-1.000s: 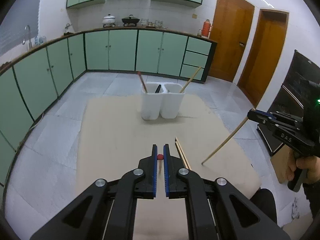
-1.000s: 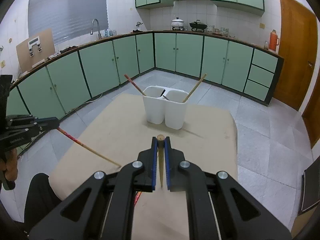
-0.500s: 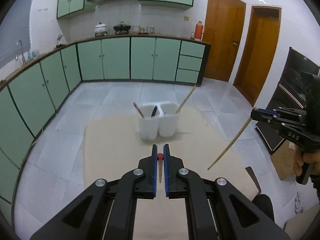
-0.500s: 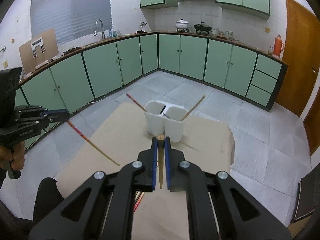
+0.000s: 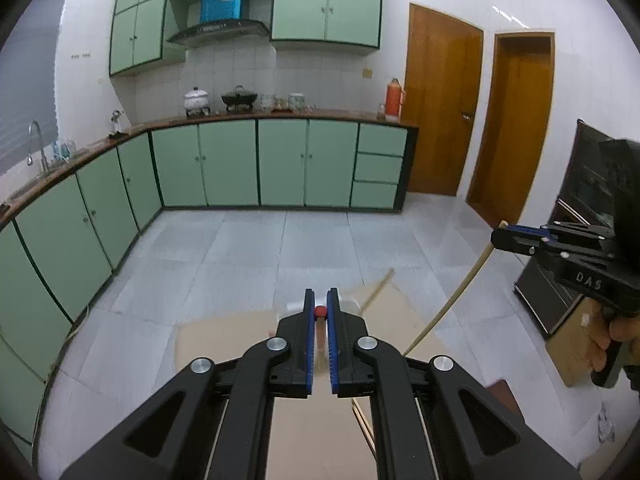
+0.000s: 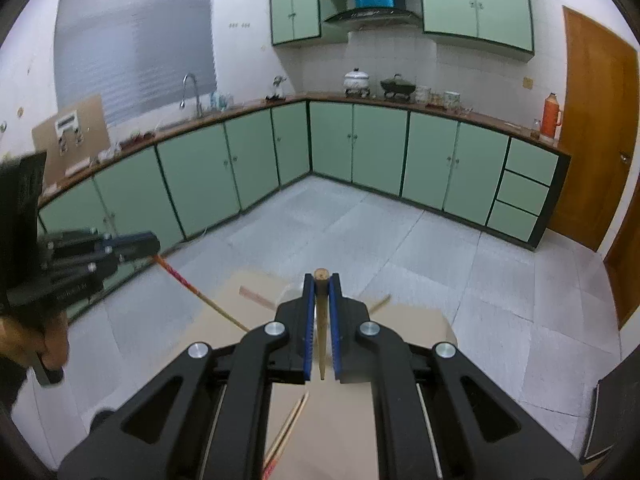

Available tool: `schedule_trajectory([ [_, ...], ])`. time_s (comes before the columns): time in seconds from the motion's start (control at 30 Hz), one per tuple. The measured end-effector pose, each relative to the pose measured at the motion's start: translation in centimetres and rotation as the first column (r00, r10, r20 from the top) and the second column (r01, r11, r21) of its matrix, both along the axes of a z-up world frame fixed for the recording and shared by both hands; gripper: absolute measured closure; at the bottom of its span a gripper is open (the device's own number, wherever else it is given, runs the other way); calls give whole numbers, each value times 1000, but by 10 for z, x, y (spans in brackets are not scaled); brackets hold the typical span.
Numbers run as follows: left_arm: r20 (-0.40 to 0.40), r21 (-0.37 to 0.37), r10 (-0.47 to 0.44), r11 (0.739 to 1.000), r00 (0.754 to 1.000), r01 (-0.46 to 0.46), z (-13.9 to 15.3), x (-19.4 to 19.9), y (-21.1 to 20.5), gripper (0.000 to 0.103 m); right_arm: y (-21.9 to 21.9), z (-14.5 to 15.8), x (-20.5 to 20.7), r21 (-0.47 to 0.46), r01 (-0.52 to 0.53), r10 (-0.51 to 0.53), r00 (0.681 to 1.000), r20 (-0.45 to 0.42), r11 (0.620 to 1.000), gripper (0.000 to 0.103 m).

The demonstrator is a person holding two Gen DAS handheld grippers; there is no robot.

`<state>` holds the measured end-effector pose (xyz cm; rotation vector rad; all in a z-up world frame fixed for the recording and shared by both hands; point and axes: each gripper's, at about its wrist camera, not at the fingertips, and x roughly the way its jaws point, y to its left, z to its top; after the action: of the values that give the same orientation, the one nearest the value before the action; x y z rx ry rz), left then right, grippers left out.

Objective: Organize utensils
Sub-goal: 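Carry both held chopsticks to the white holders and lower them in, then open both tools to release the chopsticks and pull back to the table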

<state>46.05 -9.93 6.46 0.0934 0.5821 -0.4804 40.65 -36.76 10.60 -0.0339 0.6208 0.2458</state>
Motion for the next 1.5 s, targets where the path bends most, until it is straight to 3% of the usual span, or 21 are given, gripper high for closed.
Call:
schedule_trajectory([
  [0.1,17,-6,20,1000,1000,-20,7,25,-6,97,-3,9,29,6,28,-29,999,29,1000,97],
  [0.23,21,-1,44,999,999,-44,-2,59,-16,97,-6,-1,66,14,62,-62,998,25,998,97],
  [0.47,-61,1,78,997,995,-78,-61,117,-25,97,-12,-60,127,45,113,-111,993,-47,993,97],
  [0.7,-139,25,100,995,985,-98,-115,146,-20,97,-17,-113,157,82,145,-133,982,-131,986,97],
  [0.8,-153,24,108,994,982,-105,-122,149,-15,95,-23,-121,157,92,163,-150,979,-136,982,88],
  [0.83,-149,21,110,994,983,-108,-120,147,-12,89,-22,-120,155,94,168,-155,979,-131,981,84],
  [0.97,-68,6,109,994,992,-109,-95,119,4,73,-34,-102,126,100,161,-154,986,-69,982,84],
  [1.07,-1,-23,129,991,992,-129,-77,86,26,52,-44,-93,79,93,157,-158,987,7,983,83],
  [1.17,71,-40,164,986,984,-162,-71,33,52,41,-47,-103,19,87,144,-150,986,68,986,77],
  [1.3,121,-63,194,980,974,-188,-91,-35,73,29,-35,-154,-65,26,117,-119,988,97,993,73],
  [1.4,149,-73,227,973,962,-218,-126,-90,82,23,-14,-209,-126,-31,96,-93,992,85,995,71],
  [1.5,119,-105,235,969,965,-223,-172,-136,85,19,5,-267,-172,-43,91,-91,996,22,995,71],
])
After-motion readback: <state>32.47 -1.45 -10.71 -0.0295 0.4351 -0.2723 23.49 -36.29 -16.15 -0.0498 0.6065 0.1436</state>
